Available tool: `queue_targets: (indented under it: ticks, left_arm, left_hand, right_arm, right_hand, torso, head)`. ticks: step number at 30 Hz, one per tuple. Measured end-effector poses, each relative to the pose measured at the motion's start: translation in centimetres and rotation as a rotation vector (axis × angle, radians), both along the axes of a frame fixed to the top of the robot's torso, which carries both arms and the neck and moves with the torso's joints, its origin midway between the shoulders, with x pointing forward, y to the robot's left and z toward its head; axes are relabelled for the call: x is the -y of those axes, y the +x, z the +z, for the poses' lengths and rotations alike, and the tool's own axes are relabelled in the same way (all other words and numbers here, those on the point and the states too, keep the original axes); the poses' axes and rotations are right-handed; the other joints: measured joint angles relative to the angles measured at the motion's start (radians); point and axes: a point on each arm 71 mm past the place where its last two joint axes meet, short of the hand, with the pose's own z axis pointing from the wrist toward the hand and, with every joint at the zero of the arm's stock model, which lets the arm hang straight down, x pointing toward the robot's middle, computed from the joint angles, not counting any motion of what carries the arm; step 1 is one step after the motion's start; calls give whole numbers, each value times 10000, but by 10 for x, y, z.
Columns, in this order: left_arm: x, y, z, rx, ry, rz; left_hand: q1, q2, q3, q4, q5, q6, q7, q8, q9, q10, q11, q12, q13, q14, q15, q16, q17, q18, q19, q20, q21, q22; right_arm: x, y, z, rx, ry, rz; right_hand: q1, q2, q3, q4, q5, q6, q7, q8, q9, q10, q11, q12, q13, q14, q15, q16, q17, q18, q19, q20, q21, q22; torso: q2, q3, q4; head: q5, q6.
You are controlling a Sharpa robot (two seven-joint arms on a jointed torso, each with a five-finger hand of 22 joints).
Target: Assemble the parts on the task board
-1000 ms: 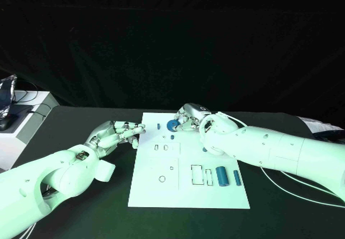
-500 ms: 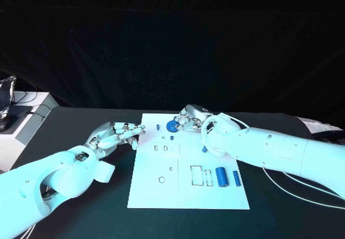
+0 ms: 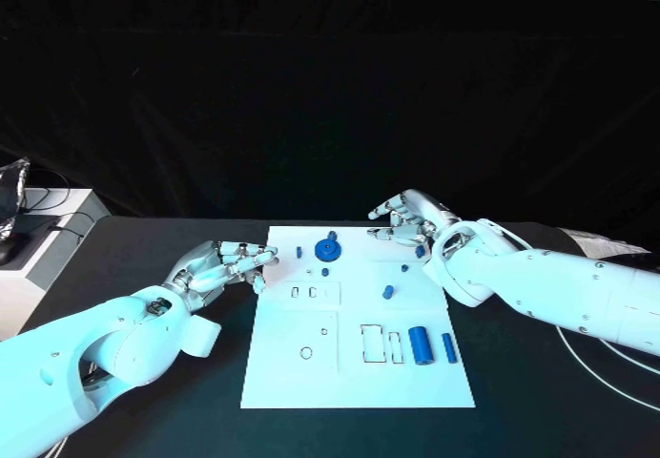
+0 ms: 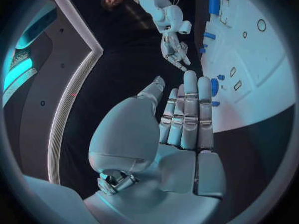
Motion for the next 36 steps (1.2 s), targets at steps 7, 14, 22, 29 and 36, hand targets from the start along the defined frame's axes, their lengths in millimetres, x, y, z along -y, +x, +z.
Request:
queue_targets:
  ticks: [7, 14, 22, 29, 36]
  left_arm:
    - [0, -2, -6, -112, -12, -4]
    - [4, -3, -8, -151, -57, -58]
    - [4, -3, -10, -184, -68, -55]
    - [4, -3, -11, -199, -70, -48]
    - [4, -3, -12, -197, -75, -50]
  left_hand:
    - [0, 0, 0, 0, 0, 30, -30, 0, 0, 43, -43, 0, 0, 0, -1, 0, -6, -2, 0, 0, 0, -9]
    - [0, 0, 0, 0, 0, 49, -48, 0, 0, 94, -93, 0, 9, 1, -1, 0, -5, -3, 0, 0, 40, -9]
    - [0, 0, 0, 0, 0, 49, -48, 0, 0, 94, -92, 0, 8, 1, 0, 0, -5, -3, -12, -12, 40, -17]
    - [0, 0, 0, 0, 0, 48, -48, 0, 0, 93, -92, 0, 8, 1, -1, -1, -5, -4, -38, -36, 40, -21]
    - [0, 0, 0, 0, 0, 48, -48, 0, 0, 93, -92, 0, 7, 1, -1, -1, -5, -5, -38, -35, 40, -29]
  right_arm:
    - [42, -2, 2, -83, 335, 101]
    - [74, 4, -5, -182, -46, 28]
    - [92, 8, -21, -495, -652, -56]
    - [94, 12, -30, -727, -1071, 9]
    - [92, 17, -41, -974, -1365, 23]
  right_hand:
    - [574, -41, 5, -424, -542, 0, 0, 0, 0, 0, 1, -183, -118, 0, 0, -108, -144, 0, 0, 0, -168, -1]
    - [847, -209, -407, -256, -724, -16, -16, 0, 1, -36, 36, -240, -164, 0, 0, -147, -71, -2, 0, 0, -168, -2]
    - [953, -314, -602, -141, -766, -136, 33, 0, 1, -110, 37, -282, -200, 0, 0, -147, -35, -6, 0, 0, -168, -3]
    - [1012, -374, -605, -139, -766, -221, 47, 0, 1, -145, 69, -321, -237, 0, 0, -188, -26, -6, 0, 0, -168, -3]
    - [1033, -395, -630, -113, -766, -225, 48, 0, 2, -145, 69, -321, -243, 0, 0, -187, -18, -6, 0, 0, -168, -4]
  torso:
    - [-38, 101, -137]
    - [-67, 175, -232]
    - [-71, 204, -239]
    - [-71, 181, -211]
    - [-69, 174, -212]
  head:
    - [-35, 82]
    - [-135, 112]
    - [-211, 93]
    - [-235, 8]
    - [-226, -48]
